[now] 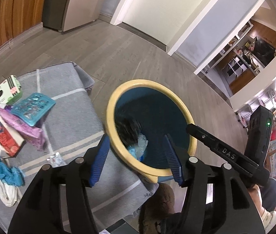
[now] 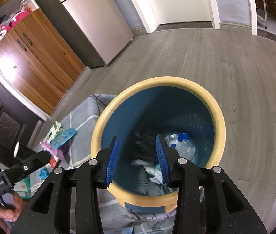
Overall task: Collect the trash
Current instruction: 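Carry both items over the bin and open both grippers, then grasp the blue glove with the left gripper while the right grasps the foil sachet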
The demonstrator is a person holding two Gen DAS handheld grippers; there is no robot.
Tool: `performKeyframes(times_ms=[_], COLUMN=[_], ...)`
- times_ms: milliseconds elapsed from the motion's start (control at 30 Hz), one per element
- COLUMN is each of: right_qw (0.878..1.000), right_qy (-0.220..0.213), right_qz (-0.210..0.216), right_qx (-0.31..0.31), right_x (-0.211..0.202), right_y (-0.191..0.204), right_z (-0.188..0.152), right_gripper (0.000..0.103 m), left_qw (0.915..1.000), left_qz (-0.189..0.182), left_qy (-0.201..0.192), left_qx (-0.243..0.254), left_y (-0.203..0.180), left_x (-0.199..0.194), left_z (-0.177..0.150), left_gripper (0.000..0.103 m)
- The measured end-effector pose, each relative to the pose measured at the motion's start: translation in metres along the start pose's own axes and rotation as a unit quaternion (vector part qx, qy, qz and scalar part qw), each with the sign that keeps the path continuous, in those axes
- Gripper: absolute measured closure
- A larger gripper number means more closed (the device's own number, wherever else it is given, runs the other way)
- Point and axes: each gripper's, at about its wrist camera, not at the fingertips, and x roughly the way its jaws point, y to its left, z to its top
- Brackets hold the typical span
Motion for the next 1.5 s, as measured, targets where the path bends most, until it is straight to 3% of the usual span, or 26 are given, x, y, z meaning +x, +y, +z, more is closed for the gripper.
performKeyframes(times_ms=[433,867,1100,1500], right_qw=[0.999,0.996,0.992,0.976], right_qy=[0.014,0.037,0.057,0.107], right_qz=[0.024,0.044,0.052,0.053], right_qx=[-0.022,-0.072,-0.104,-0.181], right_x=[0.010,0.026,0.039,0.069], right_y=[0.030,0.080,0.108,0.159], right_z=[-0.003,-0.017,-0.030,-0.064], right_gripper=[0.062,0.062,0.061,0.062], left_qw=[0.9980,0.9864,0.9805,0.9797], left_qz=[0.043,0.125,0.148,0.156], left_qy=[-0.033,-0.032,-0.019,0.013], left_qx=[-0.034,-0.102,-0.127,-0.125], left_y=[0.058,0.142,0.169,0.181], left_x=[-0.053,-0.089,-0.087,-0.055], left_z=[-0.008,-0.046,-0.061,-0.065], left_gripper=[0.043,0.043,0.043,0.043])
